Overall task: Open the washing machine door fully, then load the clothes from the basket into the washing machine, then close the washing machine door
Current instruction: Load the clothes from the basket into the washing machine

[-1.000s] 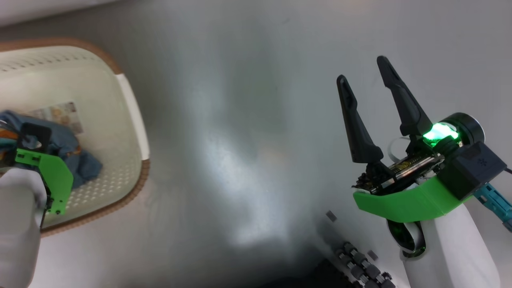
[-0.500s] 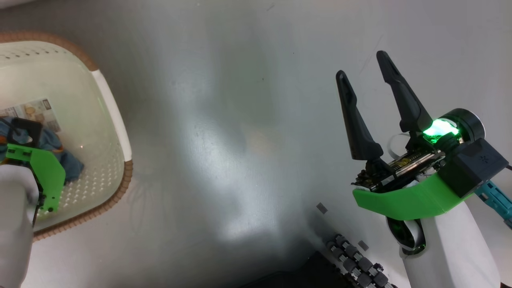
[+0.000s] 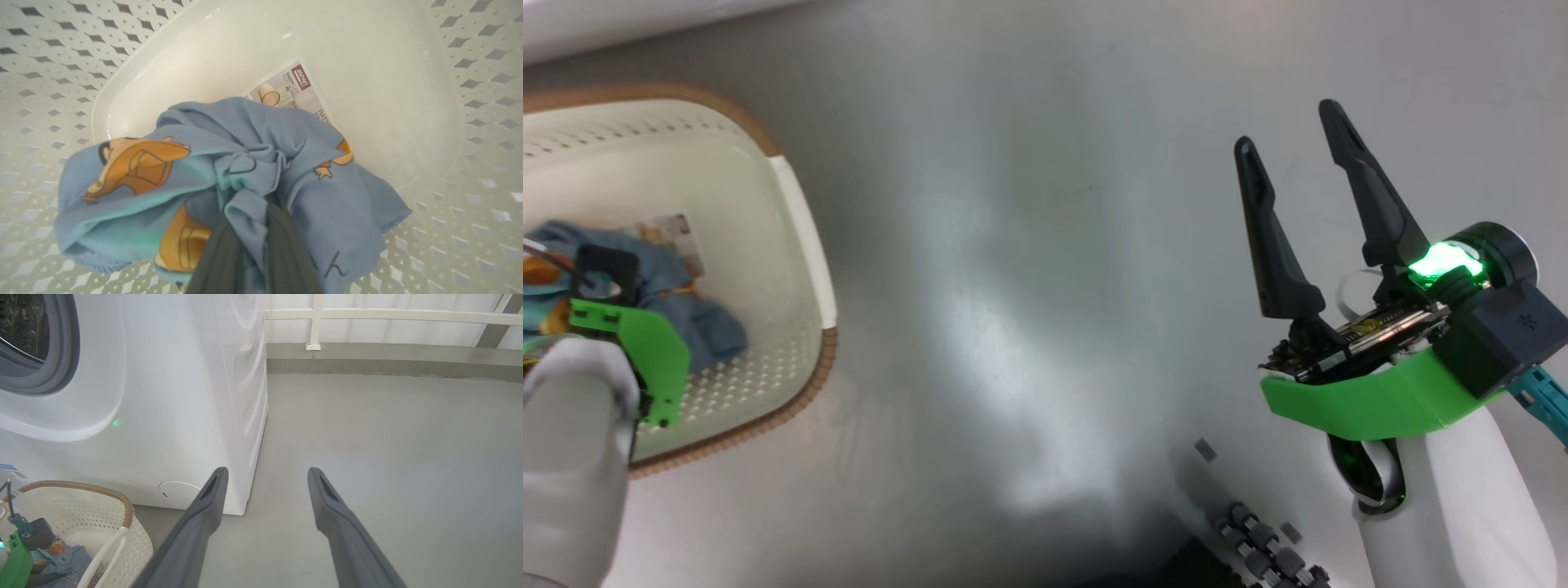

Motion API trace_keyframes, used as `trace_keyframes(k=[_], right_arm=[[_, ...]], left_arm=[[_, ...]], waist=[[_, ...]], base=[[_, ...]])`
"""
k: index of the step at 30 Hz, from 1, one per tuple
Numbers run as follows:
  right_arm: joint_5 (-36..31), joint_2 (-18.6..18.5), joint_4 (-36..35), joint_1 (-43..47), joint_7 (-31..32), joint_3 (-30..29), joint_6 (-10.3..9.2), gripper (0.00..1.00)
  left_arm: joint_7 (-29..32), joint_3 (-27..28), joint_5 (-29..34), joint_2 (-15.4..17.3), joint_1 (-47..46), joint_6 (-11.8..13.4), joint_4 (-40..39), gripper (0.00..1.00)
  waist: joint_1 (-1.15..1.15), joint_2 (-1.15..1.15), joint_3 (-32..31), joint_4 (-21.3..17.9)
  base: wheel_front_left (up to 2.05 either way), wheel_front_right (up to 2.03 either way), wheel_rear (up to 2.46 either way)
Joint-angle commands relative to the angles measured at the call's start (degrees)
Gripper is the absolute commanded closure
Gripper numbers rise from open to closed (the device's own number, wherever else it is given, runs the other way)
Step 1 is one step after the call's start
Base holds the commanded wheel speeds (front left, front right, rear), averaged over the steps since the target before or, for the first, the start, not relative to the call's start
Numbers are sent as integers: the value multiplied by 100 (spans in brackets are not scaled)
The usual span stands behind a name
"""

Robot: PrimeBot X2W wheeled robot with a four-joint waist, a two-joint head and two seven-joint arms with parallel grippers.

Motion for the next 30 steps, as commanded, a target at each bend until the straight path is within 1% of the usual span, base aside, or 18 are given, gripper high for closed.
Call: trace_keyframes(k=[1, 3, 9, 13, 16, 20, 25, 30], right_arm=[[-89, 7, -104, 289, -27, 60, 9, 0], [-170, 7, -88, 365, -27, -22, 9, 0], [-369, 7, -71, 591, -27, -205, 9, 0], [-482, 7, -49, 766, -27, -323, 9, 0], [-562, 7, -27, 910, -27, -402, 9, 0], [-627, 7, 20, 1110, -27, -527, 9, 0], [-677, 7, 85, 1364, -27, -653, 9, 0], [-722, 7, 164, 1603, -27, -754, 9, 0]], left_arm=[[-161, 100, -33, 148, 233, 66, -44, 100], [-487, 162, -128, 51, 330, 136, -102, 100], [-1189, 445, -475, -175, 565, 254, -311, 100], [-1415, 588, -628, -274, 783, 320, -600, 100], [-1466, 753, -753, -314, 1018, 395, -989, 100], [-1473, 982, -719, -264, 1492, 638, -2010, 100], [-1475, 1433, -678, -216, 2350, 915, -3365, 100], [-1475, 1765, -531, -229, 3150, 1086, -4541, 100]], waist=[[0, 0, -181, 149], [0, 0, -379, 274], [0, 0, -845, 572], [0, 0, -1189, 771], [0, 0, -1461, 907], [0, 0, -1813, 1082], [0, 0, -2319, 1245], [0, 0, -2845, 1404]], base=[[0, 0, 0], [0, 0, 0], [0, 0, 0], [0, 0, 0], [0, 0, 0], [0, 0, 0], [0, 0, 0], [0, 0, 0]])
